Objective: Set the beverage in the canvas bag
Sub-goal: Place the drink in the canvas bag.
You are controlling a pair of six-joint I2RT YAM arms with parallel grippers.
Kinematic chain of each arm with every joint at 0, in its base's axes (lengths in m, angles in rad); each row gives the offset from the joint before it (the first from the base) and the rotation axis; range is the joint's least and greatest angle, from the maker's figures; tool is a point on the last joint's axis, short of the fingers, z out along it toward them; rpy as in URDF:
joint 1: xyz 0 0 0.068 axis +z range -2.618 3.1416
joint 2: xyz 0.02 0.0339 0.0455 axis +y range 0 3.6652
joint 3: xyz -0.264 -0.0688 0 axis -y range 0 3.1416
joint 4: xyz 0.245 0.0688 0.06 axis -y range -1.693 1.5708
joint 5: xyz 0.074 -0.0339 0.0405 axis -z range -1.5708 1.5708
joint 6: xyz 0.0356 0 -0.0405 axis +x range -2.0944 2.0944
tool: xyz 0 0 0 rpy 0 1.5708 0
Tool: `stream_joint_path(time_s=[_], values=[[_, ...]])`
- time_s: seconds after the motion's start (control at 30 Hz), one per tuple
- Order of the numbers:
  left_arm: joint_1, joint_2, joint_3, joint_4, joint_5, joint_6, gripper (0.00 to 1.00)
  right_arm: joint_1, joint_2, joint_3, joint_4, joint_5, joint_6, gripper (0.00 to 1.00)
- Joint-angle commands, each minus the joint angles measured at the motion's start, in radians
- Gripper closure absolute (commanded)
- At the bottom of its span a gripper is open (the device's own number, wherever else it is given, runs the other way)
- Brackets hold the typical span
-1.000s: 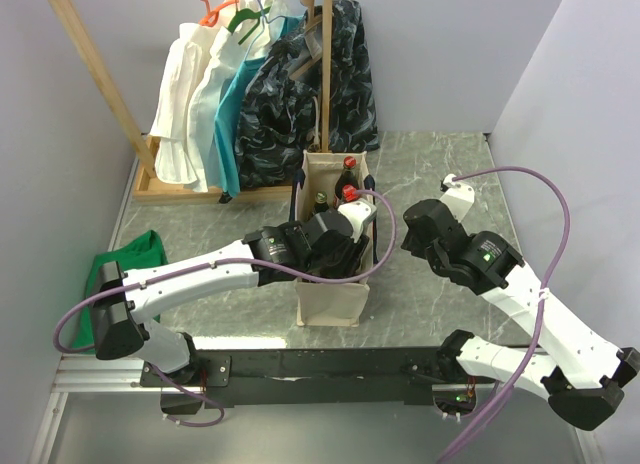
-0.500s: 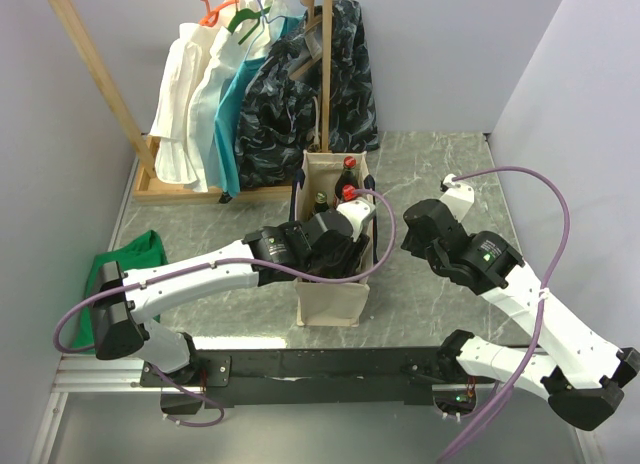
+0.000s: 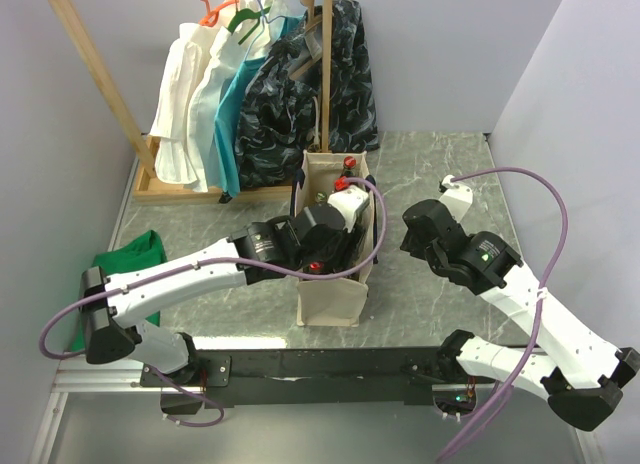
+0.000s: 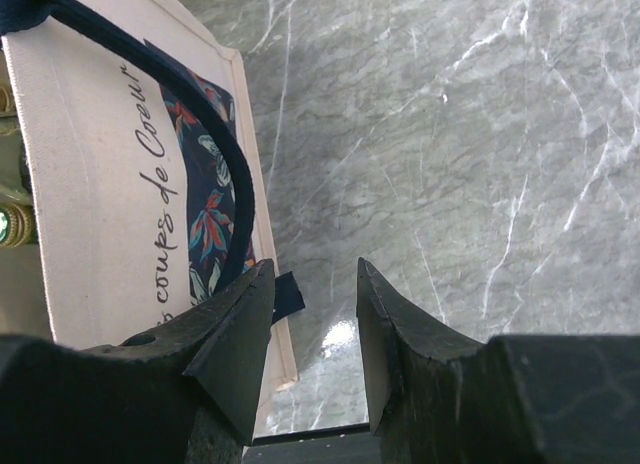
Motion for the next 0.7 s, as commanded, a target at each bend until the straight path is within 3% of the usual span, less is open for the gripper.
stream_joint_path(time_s=[0.0,0.3,0.5,0.67], values=[[-0.005,-0.044,0.054,-0.005,-0.044,0.013,0.41,-0.009,-0.008,-0.006,0.038,0.01,-0.007,0.54],[-0.005,-0.075,0.037,0.007,-0.101,-0.001,0.36,-0.01,-0.007,-0.004,0.047,0.002,-0.015,0.54],[-0.003,-0.121,0.026,0.028,-0.191,0.005,0.4,-0.01,-0.004,0.005,0.065,-0.01,-0.036,0.54],[-0.003,-0.171,0.003,0.057,-0.266,0.005,0.36,-0.01,0.001,0.019,0.07,-0.018,-0.049,0.53]])
